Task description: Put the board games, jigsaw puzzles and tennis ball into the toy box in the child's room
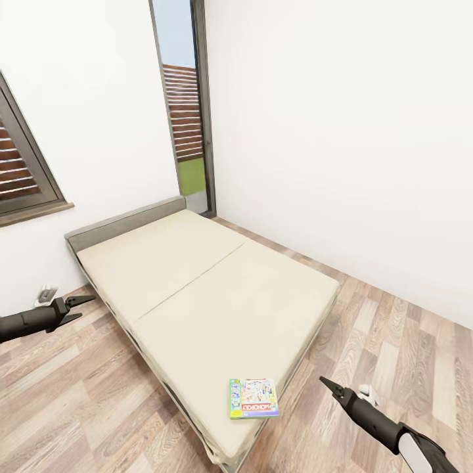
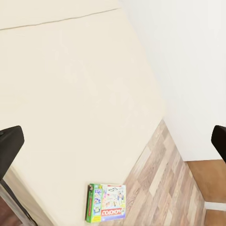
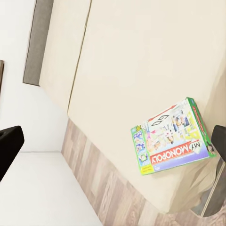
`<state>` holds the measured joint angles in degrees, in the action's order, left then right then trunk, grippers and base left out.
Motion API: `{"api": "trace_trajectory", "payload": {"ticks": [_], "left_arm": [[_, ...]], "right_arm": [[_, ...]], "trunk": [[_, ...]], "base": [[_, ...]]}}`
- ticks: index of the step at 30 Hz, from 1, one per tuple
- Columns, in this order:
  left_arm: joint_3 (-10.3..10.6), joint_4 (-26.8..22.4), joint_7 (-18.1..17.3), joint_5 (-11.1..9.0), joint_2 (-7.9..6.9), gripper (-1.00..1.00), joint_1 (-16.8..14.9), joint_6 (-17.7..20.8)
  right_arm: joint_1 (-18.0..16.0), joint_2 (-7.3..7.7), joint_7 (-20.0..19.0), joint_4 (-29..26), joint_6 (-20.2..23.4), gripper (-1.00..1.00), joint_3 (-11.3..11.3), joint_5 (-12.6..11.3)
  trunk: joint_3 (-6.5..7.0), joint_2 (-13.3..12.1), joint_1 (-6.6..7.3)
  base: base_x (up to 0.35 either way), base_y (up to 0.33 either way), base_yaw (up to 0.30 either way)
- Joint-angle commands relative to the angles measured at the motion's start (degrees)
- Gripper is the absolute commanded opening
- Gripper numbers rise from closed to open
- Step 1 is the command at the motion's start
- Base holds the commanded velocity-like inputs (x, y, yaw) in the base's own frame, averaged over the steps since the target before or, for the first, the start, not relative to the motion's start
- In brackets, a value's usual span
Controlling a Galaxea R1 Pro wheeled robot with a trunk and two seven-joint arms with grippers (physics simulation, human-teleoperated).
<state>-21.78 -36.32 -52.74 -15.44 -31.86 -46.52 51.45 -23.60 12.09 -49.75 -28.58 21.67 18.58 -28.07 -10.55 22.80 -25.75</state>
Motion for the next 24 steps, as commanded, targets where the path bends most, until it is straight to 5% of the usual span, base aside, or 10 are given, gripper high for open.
{"api": "trace_trajectory", "payload": {"ticks": [1,11,24], "left_arm": [[-0.1,0.0,-0.2,0.1,0.01,1.00,-0.1,0.2],[-0.1,0.0,-0.2,0.1,0.04,1.00,-0.1,0.2],[-0.1,0.0,-0.3,0.1,0.04,1.00,-0.1,0.2]], "right_arm": [[0.0,-0.01,-0.1,0.0,0.5,1.00,0.1,-0.4],[0.0,-0.06,0.4,0.6,0.4,1.00,-0.2,-0.1],[0.0,0.02,0.5,3.2,0.9,1.00,-4.6,-0.5]], "trunk": [[-0.11,0.1,-0.03],[-0.11,0.1,-0.03],[-0.47,0.9,-0.47]], "base": [[0.039,0.042,0.000],[0.071,0.071,0.000],[0.004,0.004,0.000]]}}
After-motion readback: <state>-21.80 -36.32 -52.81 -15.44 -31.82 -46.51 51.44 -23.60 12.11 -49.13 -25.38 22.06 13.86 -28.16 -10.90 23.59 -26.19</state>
